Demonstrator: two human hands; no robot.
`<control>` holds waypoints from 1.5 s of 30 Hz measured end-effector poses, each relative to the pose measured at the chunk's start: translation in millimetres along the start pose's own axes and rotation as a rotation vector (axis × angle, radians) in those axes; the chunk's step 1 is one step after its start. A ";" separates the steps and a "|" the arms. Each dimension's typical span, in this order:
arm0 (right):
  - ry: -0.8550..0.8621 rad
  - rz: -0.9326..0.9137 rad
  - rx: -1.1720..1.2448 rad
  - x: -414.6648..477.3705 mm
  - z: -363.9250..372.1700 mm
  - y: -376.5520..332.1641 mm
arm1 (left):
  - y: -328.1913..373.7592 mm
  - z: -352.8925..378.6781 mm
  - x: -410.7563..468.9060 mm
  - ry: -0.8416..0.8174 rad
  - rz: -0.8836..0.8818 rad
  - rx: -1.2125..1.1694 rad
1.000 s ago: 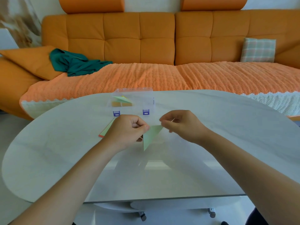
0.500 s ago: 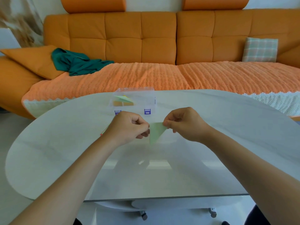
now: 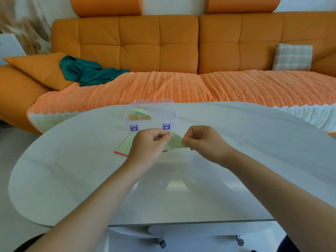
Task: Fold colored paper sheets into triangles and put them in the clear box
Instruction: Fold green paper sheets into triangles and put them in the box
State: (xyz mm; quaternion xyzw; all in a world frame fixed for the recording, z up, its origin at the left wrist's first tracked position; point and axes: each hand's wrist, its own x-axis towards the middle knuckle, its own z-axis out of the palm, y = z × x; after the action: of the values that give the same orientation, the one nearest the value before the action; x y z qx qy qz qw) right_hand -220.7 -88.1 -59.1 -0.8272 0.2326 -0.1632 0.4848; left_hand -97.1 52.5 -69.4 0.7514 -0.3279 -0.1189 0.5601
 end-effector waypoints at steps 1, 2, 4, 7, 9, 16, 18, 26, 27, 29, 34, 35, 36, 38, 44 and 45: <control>-0.011 -0.006 -0.017 -1.0 0.2 0.1 | 0.5 -0.1 -1.0 -0.027 0.007 0.033; -0.016 -0.020 -0.009 -1.9 0.7 0.0 | 0.3 0.3 -2.0 -0.063 0.010 0.063; -0.005 -0.057 0.012 -2.9 2.6 -1.0 | -0.3 2.6 -4.7 -0.138 0.023 0.093; 0.029 -0.085 -0.011 -2.7 3.5 -3.8 | -0.5 4.9 -6.2 -0.157 0.048 0.114; 0.032 -0.095 -0.006 -2.4 2.2 -4.3 | -0.4 5.0 -5.8 -0.150 0.042 0.124; 0.087 -0.117 0.065 -0.1 -1.6 -0.2 | 7.9 -0.3 -6.2 -0.169 -0.060 -0.003; 0.145 -0.090 0.119 2.1 -5.0 1.8 | 7.6 -4.4 -5.1 -0.194 -0.073 0.014; 0.251 -0.026 0.147 7.0 -14.6 2.7 | -3.1 -24.3 4.6 -0.118 0.102 0.404; 0.222 -0.029 0.151 6.2 -11.8 2.1 | -1.2 -22.4 4.4 -0.088 0.113 0.348; 0.180 -0.039 0.168 4.9 -1.8 0.4 | 3.3 -17.8 4.5 -0.112 0.103 0.256; 0.155 -0.045 0.196 5.2 13.9 -6.1 | 0.7 -13.8 13.2 -0.209 0.055 0.208; 0.143 -0.039 0.180 5.0 14.8 -5.9 | 1.2 -16.1 15.6 -0.196 0.042 0.161; 0.135 -0.031 0.156 4.5 16.1 -5.3 | 1.4 -19.2 18.1 -0.189 0.037 0.114; 0.155 -0.008 0.125 4.7 19.9 -3.9 | 1.4 -27.8 23.0 -0.194 0.063 0.098; 0.238 0.052 0.109 31.6 27.3 -17.2 | -11.5 -66.9 47.1 -0.171 0.130 0.545; 0.250 0.065 0.104 40.3 28.6 -21.1 | -16.9 -75.6 53.0 -0.147 0.112 0.564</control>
State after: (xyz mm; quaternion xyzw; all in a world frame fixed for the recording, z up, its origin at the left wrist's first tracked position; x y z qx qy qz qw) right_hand -167.9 -80.4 -52.4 -0.7662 0.3093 -0.2609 0.4992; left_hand -9.6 79.7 -48.9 0.8476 -0.4286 -0.0460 0.3095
